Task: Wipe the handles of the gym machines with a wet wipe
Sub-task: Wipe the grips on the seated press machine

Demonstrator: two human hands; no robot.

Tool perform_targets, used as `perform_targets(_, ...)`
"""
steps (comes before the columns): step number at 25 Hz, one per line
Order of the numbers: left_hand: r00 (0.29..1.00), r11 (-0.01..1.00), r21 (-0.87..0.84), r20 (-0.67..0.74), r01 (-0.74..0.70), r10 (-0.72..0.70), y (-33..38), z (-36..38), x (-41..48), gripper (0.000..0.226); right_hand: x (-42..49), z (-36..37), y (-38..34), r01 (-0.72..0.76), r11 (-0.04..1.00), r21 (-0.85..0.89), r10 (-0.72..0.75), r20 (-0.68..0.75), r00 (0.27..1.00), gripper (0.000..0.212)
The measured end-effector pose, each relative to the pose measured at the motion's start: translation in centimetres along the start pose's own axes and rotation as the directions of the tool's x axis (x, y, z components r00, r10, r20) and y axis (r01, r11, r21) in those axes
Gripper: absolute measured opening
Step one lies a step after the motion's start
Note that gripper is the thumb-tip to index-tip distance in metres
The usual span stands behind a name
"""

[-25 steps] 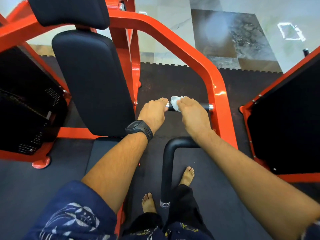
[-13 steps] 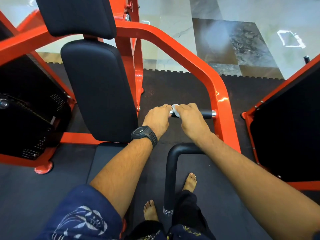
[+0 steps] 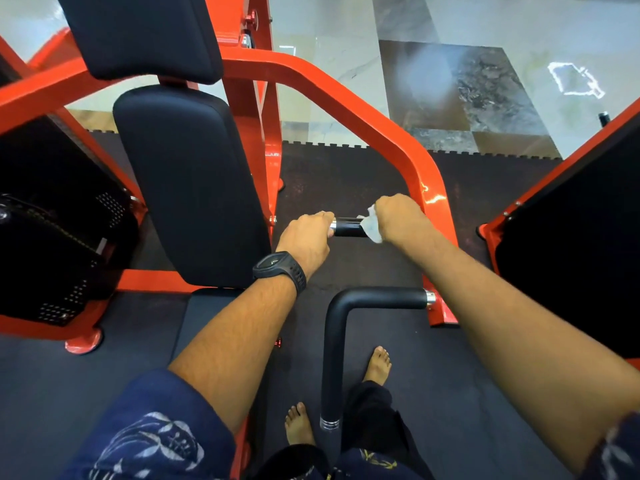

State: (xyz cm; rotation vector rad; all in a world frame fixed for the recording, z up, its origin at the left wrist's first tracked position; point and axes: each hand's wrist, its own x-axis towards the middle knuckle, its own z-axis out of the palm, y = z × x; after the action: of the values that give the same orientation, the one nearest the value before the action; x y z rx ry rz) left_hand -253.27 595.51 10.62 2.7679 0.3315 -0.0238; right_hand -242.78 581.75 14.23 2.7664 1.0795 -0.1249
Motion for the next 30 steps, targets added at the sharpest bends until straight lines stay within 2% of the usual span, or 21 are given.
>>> perform_targets(2,1.000,1.000,-0.005,-0.001,0.003,-0.003,0.1,-0.1,-0.2,0.012,-2.8,0.6,-0.4,0.030,0.998,0.054,-0.022,-0.141,0.990,0.017)
perform_targets(3,1.000,1.000,-0.004,-0.001,0.002,-0.002,0.2,-0.2,-0.3,0.012,-3.6,2.3,-0.1,0.092,0.991,0.099,-0.068,-0.217,0.974,0.011)
perform_targets(4,1.000,1.000,0.006,-0.002,-0.003,0.003,0.2,-0.3,-0.3,0.013,-3.7,3.1,0.3,0.142,0.983,0.113,-0.110,-0.246,0.963,0.022)
perform_targets(6,1.000,1.000,0.016,-0.012,-0.010,0.010,0.2,-0.4,-0.2,0.008,-2.7,4.4,1.3,0.179,0.965,0.190,-0.140,-0.201,0.970,0.048)
perform_targets(7,1.000,1.000,0.004,-0.017,-0.009,0.009,0.2,-0.3,-0.2,0.004,-2.7,4.8,1.7,0.180,0.955,0.237,-0.127,-0.221,0.967,0.048)
perform_targets(9,1.000,1.000,-0.018,-0.018,-0.011,0.011,0.4,-0.2,-0.4,0.004,-4.6,4.9,1.0,0.128,0.971,0.204,-0.077,-0.244,0.967,0.012)
perform_targets(10,1.000,1.000,-0.019,-0.014,-0.015,0.015,0.5,-0.2,-0.5,0.004,-5.1,4.6,0.8,0.117,0.971,0.207,-0.065,-0.246,0.967,0.014)
perform_targets(11,1.000,1.000,-0.017,-0.014,-0.018,0.018,0.5,-0.2,-0.5,0.003,-5.1,4.1,0.7,0.103,0.969,0.223,-0.040,-0.270,0.962,0.025)
perform_targets(12,1.000,1.000,-0.014,-0.014,-0.016,0.016,0.5,-0.2,-0.5,0.002,-4.8,2.8,0.6,0.031,0.970,0.241,0.029,-0.243,0.970,0.025)
perform_targets(14,1.000,1.000,-0.018,-0.018,-0.012,0.011,0.2,0.0,-0.5,0.003,-3.7,1.4,-0.5,-0.132,0.897,0.421,0.222,-0.172,0.960,0.008)
perform_targets(15,1.000,1.000,-0.027,-0.025,-0.011,0.010,0.2,0.1,-0.5,0.001,-3.4,1.6,-1.4,-0.145,0.837,0.528,0.263,-0.157,0.952,0.016)
perform_targets(16,0.999,0.999,-0.034,-0.034,-0.010,0.009,0.2,0.1,-0.6,0.004,-3.5,2.2,-2.7,-0.101,0.824,0.558,0.245,-0.191,0.950,0.021)
perform_targets(18,0.998,0.999,-0.040,-0.048,-0.032,0.030,0.0,0.4,-0.5,0.007,-4.1,4.2,-4.0,0.123,0.885,0.450,0.055,-0.362,0.930,0.020)
perform_targets(19,0.998,0.998,-0.041,-0.052,-0.040,0.037,-0.1,0.4,-0.5,0.007,-3.9,5.0,-3.8,0.204,0.901,0.384,-0.036,-0.403,0.914,0.020)
perform_targets(21,0.998,0.998,-0.053,-0.053,-0.027,0.024,-0.3,0.5,-0.5,0.009,-3.1,4.4,-2.3,0.160,0.936,0.313,-0.051,-0.330,0.942,0.017)
perform_targets(23,0.998,0.998,-0.065,-0.064,-0.026,0.021,-0.3,0.6,-0.6,0.011,-3.7,5.4,-1.5,0.052,0.943,0.329,0.052,-0.301,0.952,0.016)
perform_targets(24,0.997,0.997,-0.072,-0.068,-0.034,0.029,-0.4,0.7,-0.7,0.010,-4.3,5.8,-1.6,0.016,0.949,0.315,0.085,-0.305,0.949,0.021)
perform_targets(25,0.997,0.996,-0.082,-0.067,-0.043,0.037,-0.4,0.8,-0.6,0.008,-4.8,5.9,-1.8,0.016,0.958,0.286,0.075,-0.303,0.950,0.038)
perform_targets(27,0.998,0.995,-0.088,-0.057,-0.037,0.032,-0.4,0.7,-0.7,0.004,-4.6,5.8,-2.2,0.174,0.944,0.280,-0.091,-0.287,0.954,0.059)
perform_targets(29,0.998,0.995,-0.097,-0.058,-0.021,0.015,-0.5,0.6,-0.6,0.010,-3.7,5.1,-2.4,0.320,0.913,0.252,-0.233,-0.322,0.918,0.057)
perform_targets(30,0.998,0.994,-0.111,-0.061,-0.016,0.010,-0.5,0.6,-0.7,0.018,-3.4,4.5,-2.3,0.338,0.910,0.241,-0.263,-0.294,0.919,0.053)
